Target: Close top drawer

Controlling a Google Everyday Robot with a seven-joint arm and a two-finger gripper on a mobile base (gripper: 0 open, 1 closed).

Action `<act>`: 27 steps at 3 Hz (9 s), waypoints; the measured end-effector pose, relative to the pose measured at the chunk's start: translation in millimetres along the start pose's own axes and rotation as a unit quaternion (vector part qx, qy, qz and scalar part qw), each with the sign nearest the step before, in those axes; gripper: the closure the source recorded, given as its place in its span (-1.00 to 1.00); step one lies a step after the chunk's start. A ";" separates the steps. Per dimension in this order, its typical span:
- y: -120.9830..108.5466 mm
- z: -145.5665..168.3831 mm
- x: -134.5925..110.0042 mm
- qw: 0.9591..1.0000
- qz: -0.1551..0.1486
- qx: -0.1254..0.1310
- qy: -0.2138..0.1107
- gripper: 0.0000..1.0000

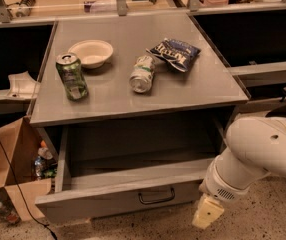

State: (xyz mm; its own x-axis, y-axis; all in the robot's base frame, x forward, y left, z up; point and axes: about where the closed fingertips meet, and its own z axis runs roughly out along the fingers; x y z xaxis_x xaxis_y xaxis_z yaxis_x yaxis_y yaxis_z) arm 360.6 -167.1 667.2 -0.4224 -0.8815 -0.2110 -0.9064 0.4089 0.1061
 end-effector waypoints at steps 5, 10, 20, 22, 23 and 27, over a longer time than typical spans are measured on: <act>-0.1 0.0 -0.1 1.000 0.000 0.000 0.000 0.32; -75.5 16.6 -37.9 1.000 -0.001 0.021 -0.005 1.00; -114.9 7.6 -56.9 0.999 0.008 0.040 -0.007 1.00; -127.8 9.0 -73.3 0.999 -0.002 0.043 -0.016 0.94; -127.8 9.0 -73.3 0.999 -0.002 0.043 -0.016 0.48; -127.8 9.1 -73.3 0.999 -0.002 0.043 -0.016 -1.00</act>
Offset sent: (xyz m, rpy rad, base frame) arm 0.0000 0.0000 0.0000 0.0000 0.0000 0.0000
